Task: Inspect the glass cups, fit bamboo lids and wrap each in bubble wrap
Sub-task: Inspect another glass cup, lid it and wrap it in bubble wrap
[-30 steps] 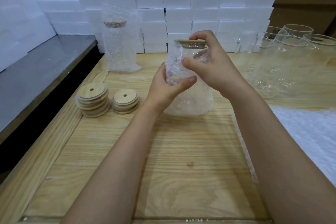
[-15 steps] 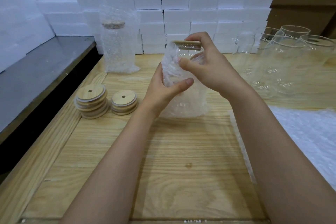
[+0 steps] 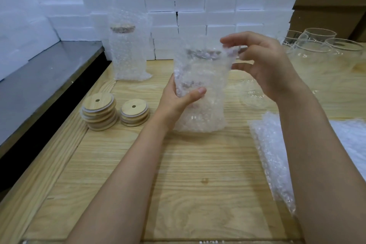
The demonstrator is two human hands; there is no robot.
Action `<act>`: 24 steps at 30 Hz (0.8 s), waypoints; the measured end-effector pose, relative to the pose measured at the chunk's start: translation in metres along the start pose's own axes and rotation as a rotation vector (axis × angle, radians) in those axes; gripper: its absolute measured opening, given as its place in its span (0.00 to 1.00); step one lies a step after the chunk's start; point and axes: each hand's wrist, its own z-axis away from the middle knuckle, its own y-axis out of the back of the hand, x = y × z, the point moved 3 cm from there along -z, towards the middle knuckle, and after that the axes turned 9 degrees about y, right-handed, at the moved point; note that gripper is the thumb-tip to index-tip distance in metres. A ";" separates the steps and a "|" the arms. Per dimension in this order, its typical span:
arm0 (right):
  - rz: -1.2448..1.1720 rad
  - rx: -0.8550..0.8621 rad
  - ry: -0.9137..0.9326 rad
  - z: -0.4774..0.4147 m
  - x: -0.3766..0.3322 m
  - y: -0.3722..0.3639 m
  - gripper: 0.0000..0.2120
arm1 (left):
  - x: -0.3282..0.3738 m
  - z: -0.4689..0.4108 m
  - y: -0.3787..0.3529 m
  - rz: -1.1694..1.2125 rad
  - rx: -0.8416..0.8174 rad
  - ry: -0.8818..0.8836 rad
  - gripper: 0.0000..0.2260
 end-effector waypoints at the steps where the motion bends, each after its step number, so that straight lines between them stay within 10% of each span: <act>1: 0.043 -0.035 -0.007 0.001 -0.002 0.001 0.17 | 0.001 0.000 0.001 0.015 0.004 0.001 0.33; 6: 0.430 0.061 0.082 0.002 -0.004 0.003 0.07 | 0.000 0.000 0.003 0.031 -0.018 0.007 0.35; 12: 0.249 0.407 0.147 0.000 0.003 -0.009 0.10 | 0.000 0.001 0.002 0.040 0.017 0.013 0.40; 18: -0.166 -0.038 -0.179 0.004 0.031 -0.035 0.35 | 0.012 0.002 0.007 0.061 0.066 -0.029 0.40; 24: -0.202 -0.096 -0.162 0.008 0.042 -0.054 0.23 | 0.016 0.000 0.012 -0.014 0.006 -0.024 0.46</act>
